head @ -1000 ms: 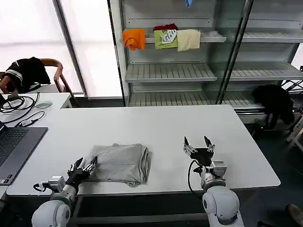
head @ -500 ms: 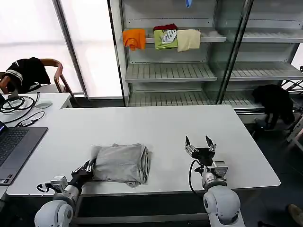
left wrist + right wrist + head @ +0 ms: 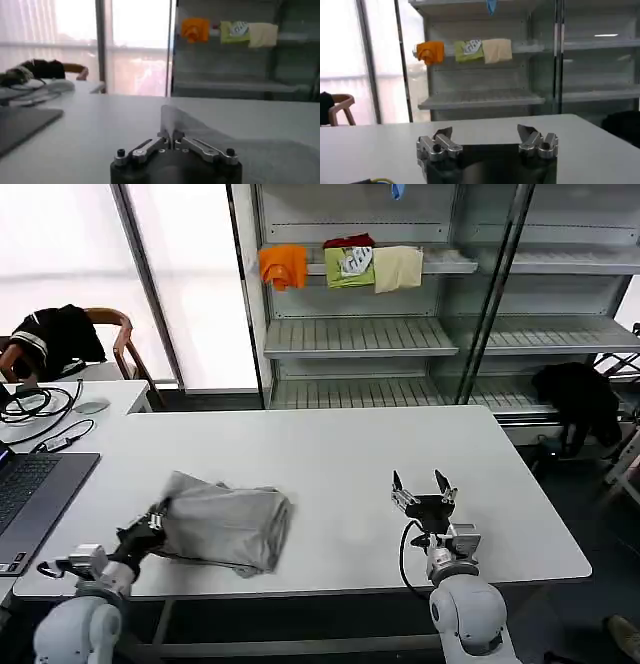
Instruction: Fold and organize the clothes.
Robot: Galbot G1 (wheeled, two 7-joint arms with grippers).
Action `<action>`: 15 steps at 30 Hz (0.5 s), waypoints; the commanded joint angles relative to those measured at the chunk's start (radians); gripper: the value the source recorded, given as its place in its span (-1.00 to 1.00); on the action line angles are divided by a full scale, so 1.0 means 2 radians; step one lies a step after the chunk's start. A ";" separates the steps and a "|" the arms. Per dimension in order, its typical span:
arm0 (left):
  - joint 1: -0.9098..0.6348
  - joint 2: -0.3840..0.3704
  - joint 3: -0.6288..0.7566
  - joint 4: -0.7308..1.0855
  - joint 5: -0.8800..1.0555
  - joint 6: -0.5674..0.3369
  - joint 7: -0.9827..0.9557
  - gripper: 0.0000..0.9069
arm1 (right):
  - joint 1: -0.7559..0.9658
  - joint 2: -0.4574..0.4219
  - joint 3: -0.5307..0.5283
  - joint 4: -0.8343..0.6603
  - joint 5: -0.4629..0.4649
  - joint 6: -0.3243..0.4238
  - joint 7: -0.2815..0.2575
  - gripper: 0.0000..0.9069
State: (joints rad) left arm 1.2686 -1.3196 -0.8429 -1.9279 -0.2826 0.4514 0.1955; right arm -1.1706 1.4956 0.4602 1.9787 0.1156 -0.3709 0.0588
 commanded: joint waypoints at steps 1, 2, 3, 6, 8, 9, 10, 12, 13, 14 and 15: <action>-0.029 0.141 -0.132 0.049 0.167 -0.062 0.060 -1.00 | 0.003 0.000 -0.003 -0.010 0.000 0.002 0.000 1.00; -0.032 0.148 -0.138 0.049 0.175 -0.062 0.063 -1.00 | 0.004 0.001 -0.004 -0.012 0.000 0.003 0.000 1.00; -0.038 0.164 -0.146 0.049 0.197 -0.064 0.067 -1.00 | 0.005 0.002 -0.005 -0.016 -0.001 0.004 0.000 1.00; -0.057 0.184 -0.150 0.040 0.232 -0.065 0.074 -1.00 | 0.007 0.005 -0.008 -0.021 -0.003 0.005 -0.001 1.00; -0.066 0.191 -0.143 0.028 0.264 -0.069 0.076 -1.00 | 0.007 0.006 -0.010 -0.023 -0.004 0.006 -0.001 1.00; -0.069 0.193 -0.139 0.021 0.274 -0.068 0.077 -1.00 | 0.007 0.006 -0.010 -0.024 -0.004 0.007 -0.002 1.00; -0.070 0.193 -0.137 0.015 0.283 -0.068 0.077 -1.00 | 0.006 0.006 -0.010 -0.025 -0.004 0.008 -0.001 1.00; -0.071 0.186 -0.121 -0.006 0.305 -0.066 0.078 -1.00 | 0.003 0.005 -0.008 -0.026 -0.003 0.008 -0.002 1.00; -0.069 0.184 -0.116 -0.012 0.306 -0.063 0.077 -1.00 | 0.003 0.005 -0.007 -0.027 -0.003 0.009 -0.002 1.00; -0.063 0.173 -0.107 -0.028 0.317 -0.064 0.078 -1.00 | 0.000 0.002 -0.005 -0.028 -0.003 0.013 -0.002 1.00; -0.055 0.161 -0.097 -0.038 0.332 -0.065 0.077 -1.00 | -0.002 -0.001 -0.003 -0.029 -0.002 0.016 -0.002 1.00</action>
State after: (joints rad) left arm 1.1732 -1.0508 -1.0450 -1.8958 0.0974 0.3506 0.3142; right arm -1.1653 1.5030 0.4462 1.9354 0.1092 -0.3539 0.0552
